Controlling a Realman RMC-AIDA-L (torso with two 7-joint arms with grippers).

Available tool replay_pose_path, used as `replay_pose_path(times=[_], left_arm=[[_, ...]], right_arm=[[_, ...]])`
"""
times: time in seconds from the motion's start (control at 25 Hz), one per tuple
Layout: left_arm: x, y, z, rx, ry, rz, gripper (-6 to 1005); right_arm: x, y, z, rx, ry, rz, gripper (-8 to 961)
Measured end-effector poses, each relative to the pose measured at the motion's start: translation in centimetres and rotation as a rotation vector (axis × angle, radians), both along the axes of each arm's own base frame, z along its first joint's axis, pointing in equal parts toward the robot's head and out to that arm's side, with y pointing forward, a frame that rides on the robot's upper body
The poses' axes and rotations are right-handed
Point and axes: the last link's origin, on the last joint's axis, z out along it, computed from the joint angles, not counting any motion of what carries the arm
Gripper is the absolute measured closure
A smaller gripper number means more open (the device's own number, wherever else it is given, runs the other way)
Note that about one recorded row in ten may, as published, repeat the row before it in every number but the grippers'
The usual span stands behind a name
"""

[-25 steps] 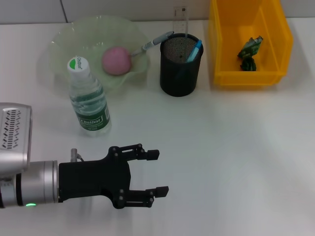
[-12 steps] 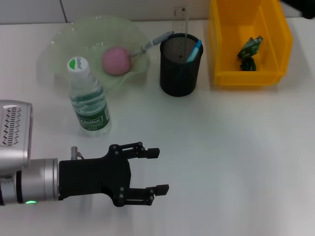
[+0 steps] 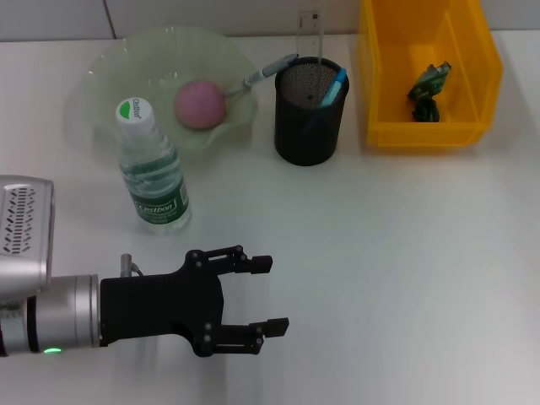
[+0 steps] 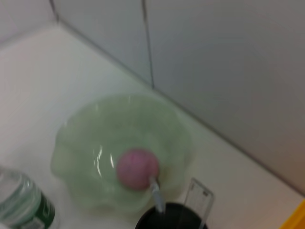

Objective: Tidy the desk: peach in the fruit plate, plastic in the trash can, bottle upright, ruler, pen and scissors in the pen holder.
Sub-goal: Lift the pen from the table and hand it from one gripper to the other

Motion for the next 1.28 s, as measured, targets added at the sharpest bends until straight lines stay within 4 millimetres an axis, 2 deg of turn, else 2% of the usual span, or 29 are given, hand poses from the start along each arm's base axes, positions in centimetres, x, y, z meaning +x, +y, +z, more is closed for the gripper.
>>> replay_pose_path(times=[0.08, 0.12, 0.16, 0.2, 0.24, 0.28, 0.44, 0.48, 0.52, 0.56, 0.64, 0.88, 1.28], left_arm=[[0.0, 0.0, 0.0, 0.001, 0.0, 0.001, 201], [0.0, 0.0, 0.0, 0.001, 0.0, 0.001, 201], [0.0, 0.0, 0.0, 0.001, -0.001, 0.001, 201], [0.0, 0.0, 0.0, 0.002, 0.0, 0.001, 202], [-0.1, 0.1, 0.0, 0.005, 0.004, 0.003, 202], [-0.1, 0.1, 0.0, 0.005, 0.004, 0.003, 202], [-0.1, 0.1, -0.1, 0.011, 0.008, -0.002, 201], [-0.1, 0.0, -0.1, 0.013, 0.008, -0.004, 201], [-0.2, 0.0, -0.1, 0.015, 0.008, -0.005, 201], [-0.2, 0.0, -0.1, 0.017, 0.009, -0.006, 201], [-0.2, 0.0, -0.1, 0.021, 0.008, -0.01, 201], [-0.2, -0.1, -0.2, 0.027, 0.005, -0.015, 201], [-0.2, -0.2, -0.4, 0.025, 0.002, -0.018, 202]], right_arm=[[-0.4, 0.2, -0.7, -0.02, -0.028, -0.004, 631], [-1.1, 0.6, -2.1, -0.042, -0.065, -0.003, 631], [-1.1, 0.6, -2.1, -0.042, -0.065, -0.003, 631], [-1.2, 0.7, -2.9, -0.054, -0.076, -0.003, 631], [-1.4, 1.0, -4.5, -0.058, -0.079, 0.018, 631], [-1.4, 1.0, -4.5, -0.058, -0.079, 0.018, 631], [-2.4, 0.8, -8.1, -0.066, -0.077, 0.088, 630], [-2.4, 0.8, -8.1, -0.066, -0.077, 0.088, 630], [-2.8, 0.6, -9.3, -0.077, -0.081, 0.101, 630], [-2.8, 0.6, -9.3, -0.077, -0.081, 0.101, 630], [-2.9, 0.5, -10.6, -0.096, -0.089, 0.095, 630], [-1.6, 0.9, -11.9, -0.076, -0.103, 0.08, 630], [-1.3, 1.0, -12.5, -0.06, -0.137, 0.1, 631]])
